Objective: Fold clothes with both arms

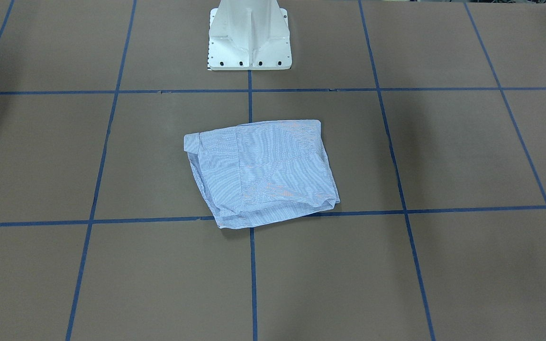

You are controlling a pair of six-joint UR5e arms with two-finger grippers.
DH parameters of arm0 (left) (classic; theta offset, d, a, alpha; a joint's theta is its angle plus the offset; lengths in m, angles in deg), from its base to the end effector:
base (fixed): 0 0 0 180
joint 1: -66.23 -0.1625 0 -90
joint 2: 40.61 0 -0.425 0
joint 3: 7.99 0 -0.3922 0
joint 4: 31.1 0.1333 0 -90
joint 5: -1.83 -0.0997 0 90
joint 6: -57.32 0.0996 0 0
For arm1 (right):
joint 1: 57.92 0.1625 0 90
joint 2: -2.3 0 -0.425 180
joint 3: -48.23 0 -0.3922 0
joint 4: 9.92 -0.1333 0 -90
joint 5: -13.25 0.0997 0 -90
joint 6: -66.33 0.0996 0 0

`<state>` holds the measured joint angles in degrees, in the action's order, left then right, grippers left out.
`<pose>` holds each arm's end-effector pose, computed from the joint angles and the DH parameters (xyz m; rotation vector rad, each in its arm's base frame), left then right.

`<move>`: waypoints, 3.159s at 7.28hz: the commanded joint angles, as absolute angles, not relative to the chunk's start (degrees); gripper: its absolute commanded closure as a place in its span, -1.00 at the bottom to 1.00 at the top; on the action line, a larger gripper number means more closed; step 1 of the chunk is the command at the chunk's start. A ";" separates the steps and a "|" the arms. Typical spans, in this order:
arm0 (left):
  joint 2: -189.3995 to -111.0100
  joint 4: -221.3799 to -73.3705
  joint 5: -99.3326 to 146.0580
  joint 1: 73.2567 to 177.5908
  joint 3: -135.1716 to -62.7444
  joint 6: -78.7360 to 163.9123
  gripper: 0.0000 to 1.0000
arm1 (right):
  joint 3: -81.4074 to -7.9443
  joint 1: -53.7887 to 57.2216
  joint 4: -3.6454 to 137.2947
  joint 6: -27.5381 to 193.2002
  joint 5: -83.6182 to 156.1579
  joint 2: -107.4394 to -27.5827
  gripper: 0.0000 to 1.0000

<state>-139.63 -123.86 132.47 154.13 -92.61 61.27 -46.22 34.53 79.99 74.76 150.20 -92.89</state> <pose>-0.0477 -0.5677 0.6213 0.1185 0.7073 0.1406 0.0798 -0.4496 0.6599 -0.0535 -0.8190 0.1838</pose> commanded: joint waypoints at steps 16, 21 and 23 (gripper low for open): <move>-139.23 -124.00 132.43 154.03 -92.27 61.54 -1.00 | -46.43 32.44 80.08 74.86 145.79 -92.98 -0.99; -136.50 -124.26 132.52 154.12 -92.72 61.80 -1.00 | -46.60 32.44 80.08 74.86 145.79 -92.98 -0.99; -134.93 -125.30 132.61 154.03 -92.72 61.80 -1.00 | -46.69 32.44 80.17 74.86 145.79 -92.98 -0.99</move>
